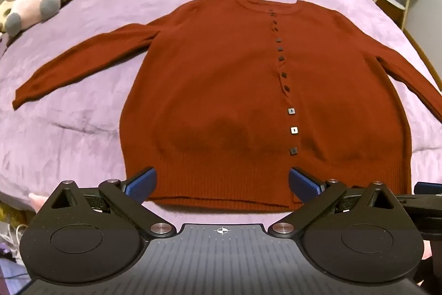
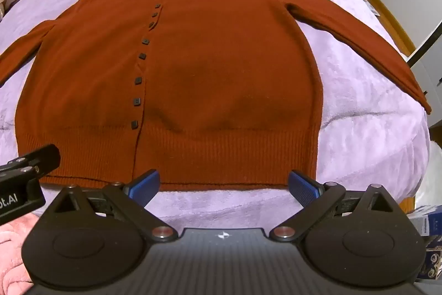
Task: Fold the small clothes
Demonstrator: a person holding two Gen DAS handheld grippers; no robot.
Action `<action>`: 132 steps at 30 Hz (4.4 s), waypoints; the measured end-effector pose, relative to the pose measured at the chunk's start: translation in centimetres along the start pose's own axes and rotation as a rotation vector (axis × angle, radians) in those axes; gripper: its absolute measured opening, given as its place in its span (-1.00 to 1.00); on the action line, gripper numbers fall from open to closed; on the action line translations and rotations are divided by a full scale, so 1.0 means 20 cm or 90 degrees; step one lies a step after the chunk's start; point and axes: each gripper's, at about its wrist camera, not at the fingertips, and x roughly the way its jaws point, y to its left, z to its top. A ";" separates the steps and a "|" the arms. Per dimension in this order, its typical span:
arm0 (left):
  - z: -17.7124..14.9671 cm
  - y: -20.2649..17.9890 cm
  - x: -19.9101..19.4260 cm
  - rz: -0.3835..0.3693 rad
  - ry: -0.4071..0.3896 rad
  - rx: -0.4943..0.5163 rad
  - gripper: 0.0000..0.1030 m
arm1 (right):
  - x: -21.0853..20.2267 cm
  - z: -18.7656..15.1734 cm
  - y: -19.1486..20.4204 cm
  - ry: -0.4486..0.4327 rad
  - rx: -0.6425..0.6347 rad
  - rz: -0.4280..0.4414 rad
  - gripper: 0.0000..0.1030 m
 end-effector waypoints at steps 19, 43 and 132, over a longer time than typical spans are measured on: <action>-0.03 0.02 0.02 0.034 0.012 0.003 1.00 | 0.01 0.00 0.00 0.003 0.005 0.001 0.92; -0.04 0.02 0.03 0.031 0.027 -0.005 1.00 | 0.02 -0.01 -0.01 0.006 0.008 -0.001 0.92; 0.18 0.14 0.46 0.049 0.024 -0.135 1.00 | 0.46 0.02 -1.46 -0.350 0.639 0.207 -0.24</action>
